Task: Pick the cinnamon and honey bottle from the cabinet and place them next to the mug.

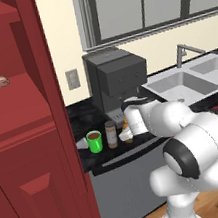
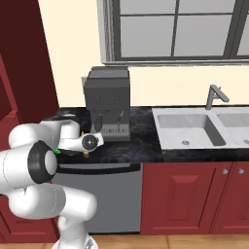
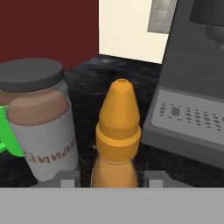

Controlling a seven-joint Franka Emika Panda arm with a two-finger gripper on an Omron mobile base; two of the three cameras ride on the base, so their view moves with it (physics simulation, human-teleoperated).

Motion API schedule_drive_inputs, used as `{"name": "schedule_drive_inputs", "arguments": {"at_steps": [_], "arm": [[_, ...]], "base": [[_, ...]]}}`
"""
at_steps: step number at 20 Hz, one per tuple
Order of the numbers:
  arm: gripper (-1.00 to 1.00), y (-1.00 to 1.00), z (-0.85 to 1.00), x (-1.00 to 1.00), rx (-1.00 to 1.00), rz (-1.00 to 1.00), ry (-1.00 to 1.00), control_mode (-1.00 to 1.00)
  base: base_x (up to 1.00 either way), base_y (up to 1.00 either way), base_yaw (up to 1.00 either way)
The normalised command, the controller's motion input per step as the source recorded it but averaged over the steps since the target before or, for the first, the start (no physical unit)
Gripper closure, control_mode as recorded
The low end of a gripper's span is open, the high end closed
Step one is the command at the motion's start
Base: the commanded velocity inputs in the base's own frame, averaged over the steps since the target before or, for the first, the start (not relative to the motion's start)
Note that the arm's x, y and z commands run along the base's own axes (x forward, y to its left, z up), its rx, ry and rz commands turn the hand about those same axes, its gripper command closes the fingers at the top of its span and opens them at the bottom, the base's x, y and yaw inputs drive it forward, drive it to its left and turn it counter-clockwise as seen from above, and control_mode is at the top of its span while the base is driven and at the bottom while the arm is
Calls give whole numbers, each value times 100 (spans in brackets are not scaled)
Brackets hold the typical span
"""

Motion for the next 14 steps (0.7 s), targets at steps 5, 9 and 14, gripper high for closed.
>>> {"name": "schedule_drive_inputs", "arguments": {"at_steps": [5, 9, 14], "arm": [[-100, 0, 0, 0, 0, 0, 0, -100], [-100, 0, 0, 0, 0, 0, 0, -100], [-100, -3, 0, -3, 0, 0, 0, -100]], "base": [[0, 0, 0], [0, 0, 0], [0, 0, 0]]}}
